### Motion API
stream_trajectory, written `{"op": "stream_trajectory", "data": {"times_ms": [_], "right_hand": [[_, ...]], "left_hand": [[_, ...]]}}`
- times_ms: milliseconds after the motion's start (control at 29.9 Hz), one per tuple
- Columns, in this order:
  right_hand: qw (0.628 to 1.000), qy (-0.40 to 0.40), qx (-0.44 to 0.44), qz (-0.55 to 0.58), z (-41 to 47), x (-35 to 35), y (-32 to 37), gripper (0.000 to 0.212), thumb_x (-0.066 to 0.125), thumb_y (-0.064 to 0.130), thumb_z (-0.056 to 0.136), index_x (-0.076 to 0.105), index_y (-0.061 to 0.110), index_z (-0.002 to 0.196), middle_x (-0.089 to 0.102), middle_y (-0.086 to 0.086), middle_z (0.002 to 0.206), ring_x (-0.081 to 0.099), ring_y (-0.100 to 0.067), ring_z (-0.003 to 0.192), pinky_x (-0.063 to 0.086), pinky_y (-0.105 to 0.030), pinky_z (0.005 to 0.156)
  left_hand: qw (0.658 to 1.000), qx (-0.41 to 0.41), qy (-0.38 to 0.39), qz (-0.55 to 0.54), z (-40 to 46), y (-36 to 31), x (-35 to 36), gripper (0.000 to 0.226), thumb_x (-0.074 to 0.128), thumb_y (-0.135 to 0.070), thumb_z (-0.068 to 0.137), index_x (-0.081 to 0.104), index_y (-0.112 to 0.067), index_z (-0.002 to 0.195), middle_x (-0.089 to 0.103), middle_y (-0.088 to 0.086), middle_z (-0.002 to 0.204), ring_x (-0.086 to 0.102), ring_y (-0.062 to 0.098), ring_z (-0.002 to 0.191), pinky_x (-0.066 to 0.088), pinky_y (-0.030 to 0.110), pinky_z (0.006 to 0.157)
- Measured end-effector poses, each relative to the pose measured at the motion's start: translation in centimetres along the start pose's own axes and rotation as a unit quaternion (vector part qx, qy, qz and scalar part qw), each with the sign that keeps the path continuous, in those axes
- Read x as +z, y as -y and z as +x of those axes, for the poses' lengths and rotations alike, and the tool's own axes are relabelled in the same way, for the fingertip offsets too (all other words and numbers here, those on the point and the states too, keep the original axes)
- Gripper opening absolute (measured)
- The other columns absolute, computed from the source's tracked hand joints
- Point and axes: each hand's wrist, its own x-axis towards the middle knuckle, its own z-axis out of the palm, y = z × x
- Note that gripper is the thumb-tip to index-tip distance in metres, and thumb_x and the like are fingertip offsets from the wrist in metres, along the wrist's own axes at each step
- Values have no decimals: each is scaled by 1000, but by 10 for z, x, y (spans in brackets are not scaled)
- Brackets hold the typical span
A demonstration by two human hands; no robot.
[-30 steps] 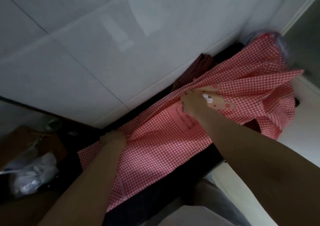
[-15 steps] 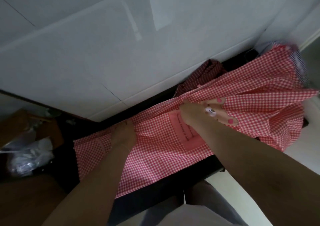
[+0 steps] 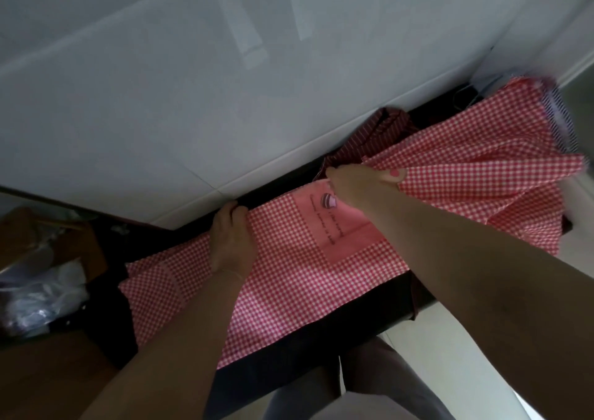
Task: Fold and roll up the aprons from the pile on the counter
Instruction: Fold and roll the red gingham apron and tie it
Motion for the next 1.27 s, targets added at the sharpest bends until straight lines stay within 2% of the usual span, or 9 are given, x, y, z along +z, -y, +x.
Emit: {"op": "stream_trajectory", "data": {"times_ms": [167, 402, 536, 636, 737, 870, 971, 1172, 1272], "right_hand": [[1000, -24, 4, 2, 15, 5, -7, 26, 37, 9, 96, 57, 7, 112, 60, -12, 119, 58, -30, 108, 44, -35, 85], [998, -40, 37, 41, 15, 16, -12, 22, 44, 14, 92, 60, 10, 106, 56, -10, 111, 55, -28, 102, 38, -33, 75], [993, -84, 70, 54, 5, 24, -11, 31, 51, 20, 89, 49, 13, 119, 50, -10, 119, 47, -30, 112, 38, -38, 88], [993, -59, 99, 36, -5, 30, -13, 43, 50, 28, 92, 43, 16, 132, 44, -8, 131, 39, -30, 124, 35, -44, 99], [994, -55, 93, 28, -16, 39, -12, 49, 49, 35, 92, 44, 15, 136, 46, -9, 135, 40, -30, 126, 32, -45, 103], [993, -62, 75, 63, -29, 51, 2, 39, 47, 31, 94, 51, 22, 132, 50, -5, 137, 43, -26, 127, 28, -38, 107], [982, -55, 92, 158, -39, 58, 12, 35, 48, 23, 93, 55, 21, 128, 52, -3, 132, 45, -26, 123, 33, -41, 105], [971, -199, 97, 91, -62, 64, -1, 42, 40, 40, 81, 65, 17, 107, 61, -5, 108, 57, -29, 101, 31, -41, 92], [968, -222, 113, 27, -77, 64, -36, 40, 62, 50, 68, 67, 18, 91, 66, -2, 91, 62, -26, 85, 36, -44, 94]], "left_hand": [[972, 201, 116, 43, -12, -39, 20, 47, 34, -34, 95, 39, -16, 138, 41, 14, 145, 35, 34, 136, 21, 53, 114], [937, 134, 305, 104, 10, -61, 55, 74, 12, -66, 91, -15, -31, 150, -26, -3, 156, -23, 30, 143, -11, 54, 115], [929, 118, 337, 102, 17, -60, 58, 75, 21, -65, 93, -17, -32, 149, -24, 0, 157, -23, 31, 143, -12, 55, 115], [943, 117, 302, 78, 22, -67, 55, 72, 32, -57, 95, 3, -25, 153, -7, 6, 160, -11, 29, 146, -8, 51, 115], [962, 82, 257, 40, 35, -76, 46, 49, 45, -38, 94, 40, -21, 140, 30, 14, 151, 27, 30, 139, 15, 47, 116], [979, 121, 161, 41, 29, -82, 33, 35, 60, -23, 81, 59, -12, 115, 48, 16, 128, 45, 36, 113, 39, 45, 93], [957, 223, 173, -71, 8, -88, 40, 29, 59, -25, 79, 55, -6, 102, 52, 18, 109, 53, 34, 94, 50, 42, 79], [931, 219, 291, -10, 3, -100, 60, 46, 62, -26, 84, 50, -3, 123, 45, 21, 127, 42, 37, 122, 34, 42, 107], [924, 233, 304, -3, 11, -108, 58, 71, 59, -32, 88, 26, -11, 147, 34, 20, 141, 32, 37, 133, 24, 40, 114]]}}
